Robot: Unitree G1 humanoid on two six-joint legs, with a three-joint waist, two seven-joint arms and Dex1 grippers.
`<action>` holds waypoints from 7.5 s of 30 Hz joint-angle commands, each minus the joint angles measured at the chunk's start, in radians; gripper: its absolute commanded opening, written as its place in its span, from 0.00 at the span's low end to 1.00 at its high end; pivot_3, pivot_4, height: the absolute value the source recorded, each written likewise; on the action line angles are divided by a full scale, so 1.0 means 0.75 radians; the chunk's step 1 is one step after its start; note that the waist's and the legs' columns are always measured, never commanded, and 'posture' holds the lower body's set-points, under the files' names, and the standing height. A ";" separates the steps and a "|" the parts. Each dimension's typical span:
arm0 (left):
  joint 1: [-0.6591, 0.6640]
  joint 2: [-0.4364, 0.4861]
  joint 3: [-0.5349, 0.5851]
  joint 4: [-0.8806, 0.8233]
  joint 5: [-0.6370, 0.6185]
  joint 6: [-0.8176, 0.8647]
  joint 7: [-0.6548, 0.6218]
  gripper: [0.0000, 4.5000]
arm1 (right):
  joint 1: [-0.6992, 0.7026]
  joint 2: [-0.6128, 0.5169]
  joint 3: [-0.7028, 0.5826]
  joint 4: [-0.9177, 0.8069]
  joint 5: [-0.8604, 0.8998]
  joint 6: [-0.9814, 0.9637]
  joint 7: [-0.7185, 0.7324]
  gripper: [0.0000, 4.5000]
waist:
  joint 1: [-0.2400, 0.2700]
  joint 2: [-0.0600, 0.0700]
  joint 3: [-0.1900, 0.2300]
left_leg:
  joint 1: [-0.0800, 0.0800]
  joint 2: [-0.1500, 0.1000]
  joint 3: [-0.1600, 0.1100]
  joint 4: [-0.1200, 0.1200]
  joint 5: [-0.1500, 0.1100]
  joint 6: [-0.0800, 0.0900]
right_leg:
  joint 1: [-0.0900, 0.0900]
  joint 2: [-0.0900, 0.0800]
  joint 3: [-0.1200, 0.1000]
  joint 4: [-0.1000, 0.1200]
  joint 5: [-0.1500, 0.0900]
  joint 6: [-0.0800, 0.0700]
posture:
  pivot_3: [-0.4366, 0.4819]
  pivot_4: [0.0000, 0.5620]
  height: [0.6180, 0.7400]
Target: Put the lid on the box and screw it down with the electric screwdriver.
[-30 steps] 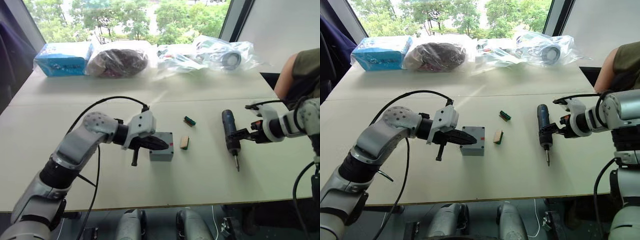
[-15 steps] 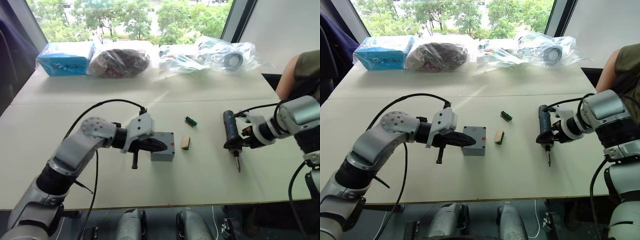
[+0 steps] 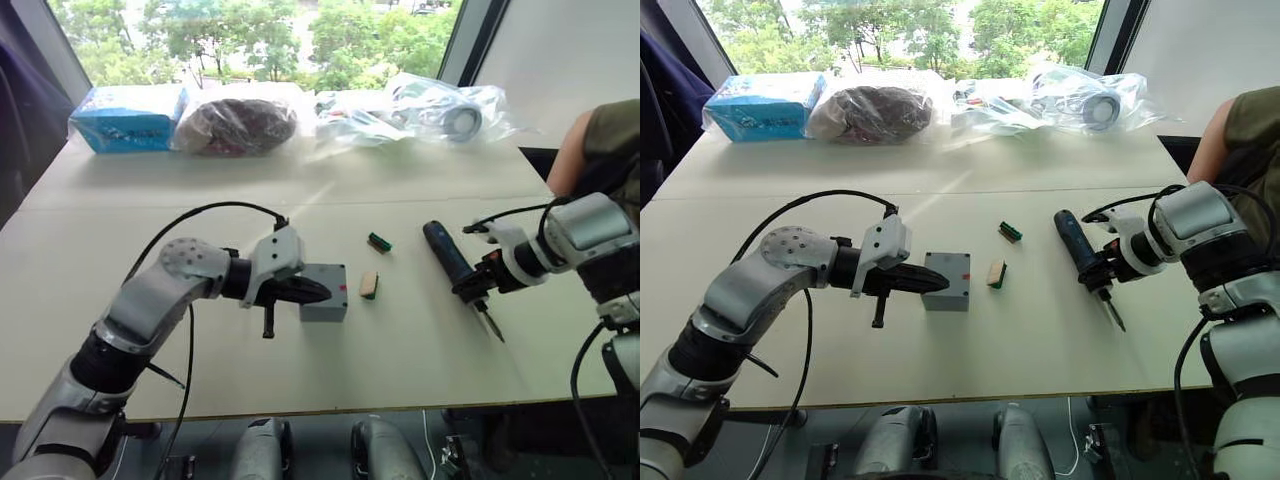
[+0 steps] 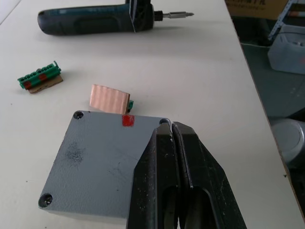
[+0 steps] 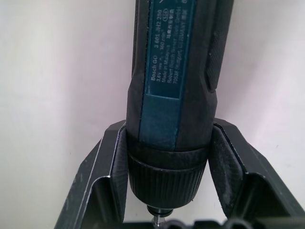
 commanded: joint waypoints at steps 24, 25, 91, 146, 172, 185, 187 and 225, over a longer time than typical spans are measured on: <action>-0.131 -0.089 0.006 0.251 0.089 -0.060 -0.022 0.00 | 0.751 0.943 -0.685 -1.396 0.307 -1.016 -0.631 0.41 | 0.009 0.004 0.003 | 0.000 -0.002 -0.002 0.000 0.001 -0.001 | 0.002 0.000 -0.001 0.001 0.000 0.002 | 0.48 0.27 1.00; -0.125 -0.092 0.004 0.244 0.084 -0.050 -0.026 0.00 | 0.761 0.954 -0.662 -1.383 0.274 -1.052 -0.636 0.41 | 0.007 0.004 0.003 | 0.000 -0.002 -0.002 0.000 0.002 -0.002 | 0.002 0.001 -0.001 0.002 0.000 0.002 | 0.48 0.27 1.00; -0.040 -0.107 -0.080 0.294 0.214 -0.113 -0.054 0.00 | 1.163 0.978 -0.341 -1.095 -0.152 -1.445 -0.619 0.41 | -0.013 -0.005 -0.006 | 0.010 0.001 -0.003 -0.001 0.001 -0.002 | 0.011 0.002 -0.001 0.002 -0.001 0.001 | 0.48 0.27 1.00; 0.003 -0.146 -0.102 0.324 0.274 -0.163 -0.016 0.00 | 1.153 1.004 -0.375 -1.022 -0.178 -1.285 -0.676 0.41 | -0.015 -0.018 -0.035 | 0.046 0.003 -0.004 -0.032 -0.002 -0.002 | 0.035 -0.012 -0.002 -0.019 -0.014 -0.018 | 0.48 0.27 1.00; -0.095 -0.113 0.162 0.184 -0.056 0.113 -0.062 0.00 | 0.414 0.298 -1.138 -1.019 0.612 0.217 -0.864 0.41 | -0.012 -0.007 -0.013 | 0.015 -0.005 -0.005 -0.042 0.003 -0.006 | 0.011 -0.019 -0.012 -0.022 -0.012 -0.019 | 0.48 0.27 1.00; -0.011 -0.042 0.083 -0.039 -0.114 0.144 -0.095 0.00 | 0.530 0.125 -0.980 -0.578 0.687 0.349 -0.863 0.41 | -0.017 0.002 0.001 | 0.006 -0.004 -0.006 -0.036 0.004 -0.006 | 0.002 0.000 -0.008 -0.021 -0.005 -0.003 | 0.48 0.27 1.00; -0.001 -0.054 0.092 -0.053 -0.131 0.165 -0.068 0.00 | 0.486 0.143 -0.953 -0.513 0.652 0.349 -0.874 0.41 | -0.014 0.002 0.002 | 0.005 -0.001 -0.007 -0.034 0.004 -0.006 | 0.002 0.002 -0.007 -0.020 -0.005 -0.003 | 0.48 0.27 1.00; 0.826 0.292 0.505 -0.322 -0.523 0.410 0.032 0.00 | 1.628 -0.003 -0.985 -1.722 0.677 -0.405 -0.030 0.99 | -0.009 -0.005 0.000 | 0.008 0.002 -0.007 -0.022 0.002 -0.005 | 0.011 -0.004 -0.007 -0.022 -0.005 -0.008 | 0.48 0.27 1.00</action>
